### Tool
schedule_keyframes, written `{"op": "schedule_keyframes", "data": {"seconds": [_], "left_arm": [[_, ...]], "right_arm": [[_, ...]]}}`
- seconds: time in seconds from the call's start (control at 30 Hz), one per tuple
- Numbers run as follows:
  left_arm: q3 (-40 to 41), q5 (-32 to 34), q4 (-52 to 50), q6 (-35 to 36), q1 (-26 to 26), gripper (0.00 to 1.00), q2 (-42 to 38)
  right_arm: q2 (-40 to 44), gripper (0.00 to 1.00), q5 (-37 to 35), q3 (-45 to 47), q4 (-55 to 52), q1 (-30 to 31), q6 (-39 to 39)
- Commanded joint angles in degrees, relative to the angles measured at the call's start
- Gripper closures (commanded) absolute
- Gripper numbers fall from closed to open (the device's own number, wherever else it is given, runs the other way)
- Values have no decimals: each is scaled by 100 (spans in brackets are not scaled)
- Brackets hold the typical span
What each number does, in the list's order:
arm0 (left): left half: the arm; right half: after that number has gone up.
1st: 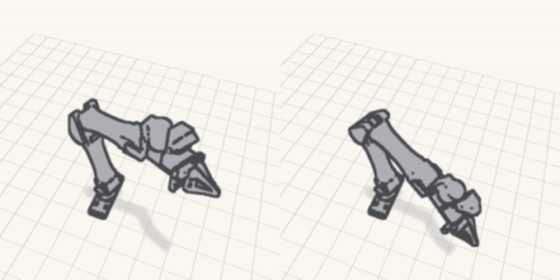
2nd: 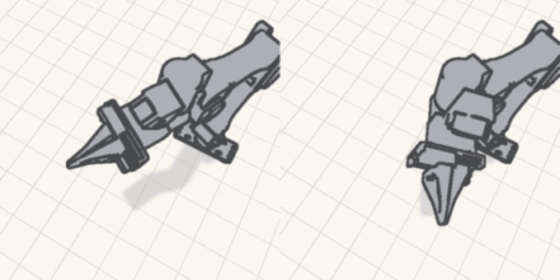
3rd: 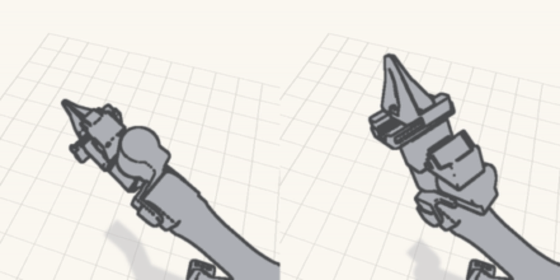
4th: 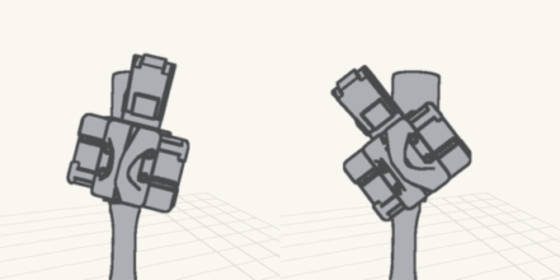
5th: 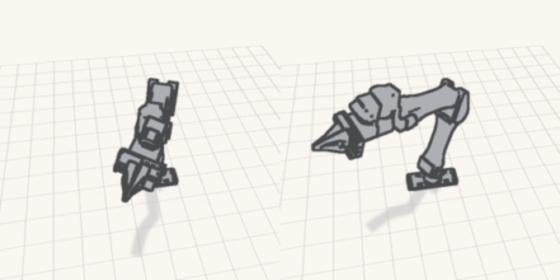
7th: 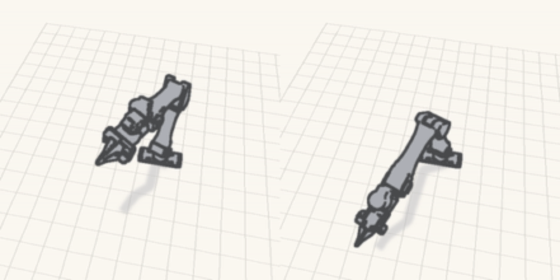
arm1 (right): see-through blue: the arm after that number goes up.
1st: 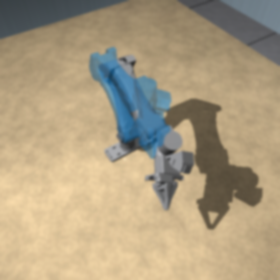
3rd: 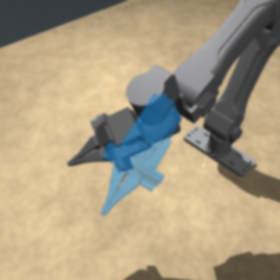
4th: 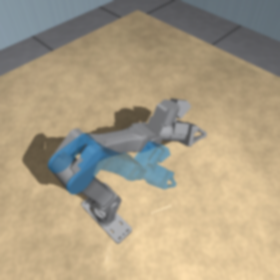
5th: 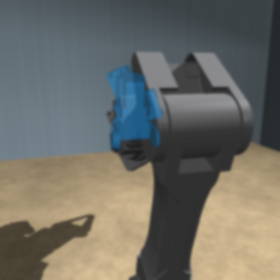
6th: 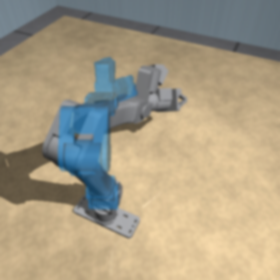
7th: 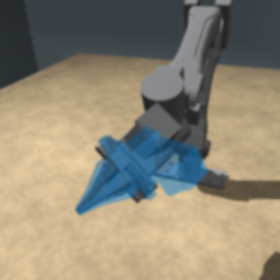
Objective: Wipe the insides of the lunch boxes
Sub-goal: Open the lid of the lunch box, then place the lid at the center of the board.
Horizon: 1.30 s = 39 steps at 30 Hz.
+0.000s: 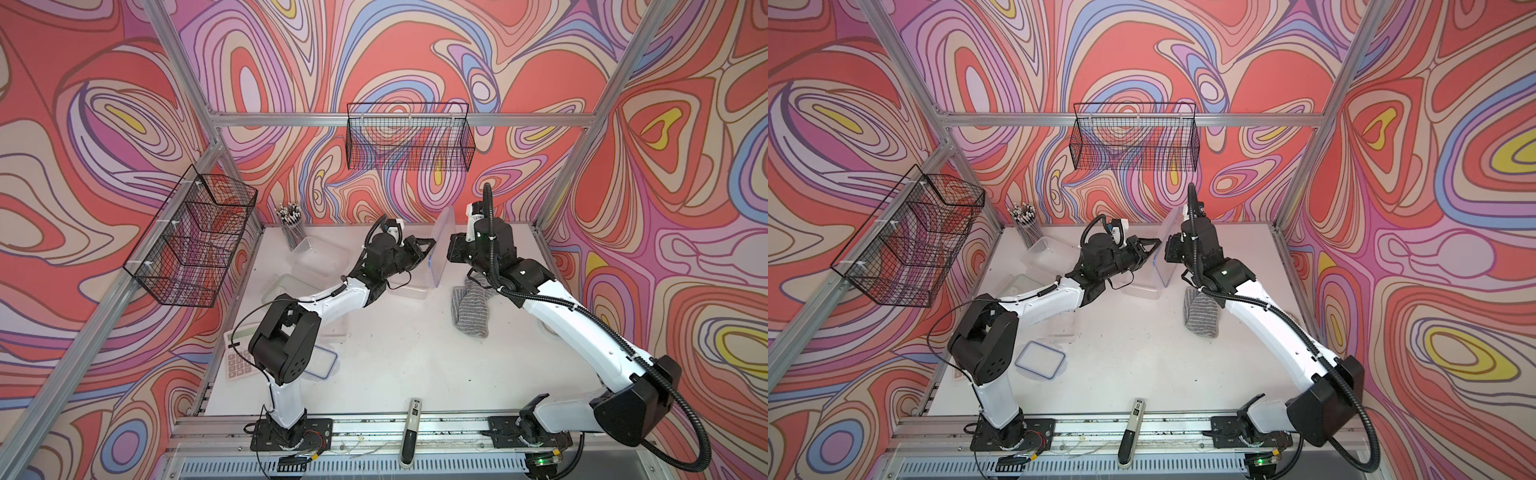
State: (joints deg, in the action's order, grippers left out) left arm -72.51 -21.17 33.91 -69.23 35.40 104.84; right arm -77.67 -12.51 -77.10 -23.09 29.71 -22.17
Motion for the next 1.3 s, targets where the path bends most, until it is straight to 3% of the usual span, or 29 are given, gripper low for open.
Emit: {"op": "schedule_keyframes", "data": {"seconds": [0.0,0.27,0.43,0.73,1.13,1.27], "left_arm": [[-166,-45,-320,498,26,100,-305],[-348,792,-2818,2102,-499,100,-1658],[-164,1474,-3751,2833,-922,100,-2478],[-151,2510,-5200,4167,-1101,100,-2803],[579,2787,-4947,4300,-1103,100,-2406],[827,2690,-4248,4210,-1100,100,-2124]], "right_arm": [[243,100,-106,128,61,34,-64],[358,100,21,234,111,34,-131],[230,100,174,258,265,34,-209],[-44,100,444,245,365,34,-335],[-60,100,505,435,428,34,-443],[-90,100,505,472,437,34,-457]]}}
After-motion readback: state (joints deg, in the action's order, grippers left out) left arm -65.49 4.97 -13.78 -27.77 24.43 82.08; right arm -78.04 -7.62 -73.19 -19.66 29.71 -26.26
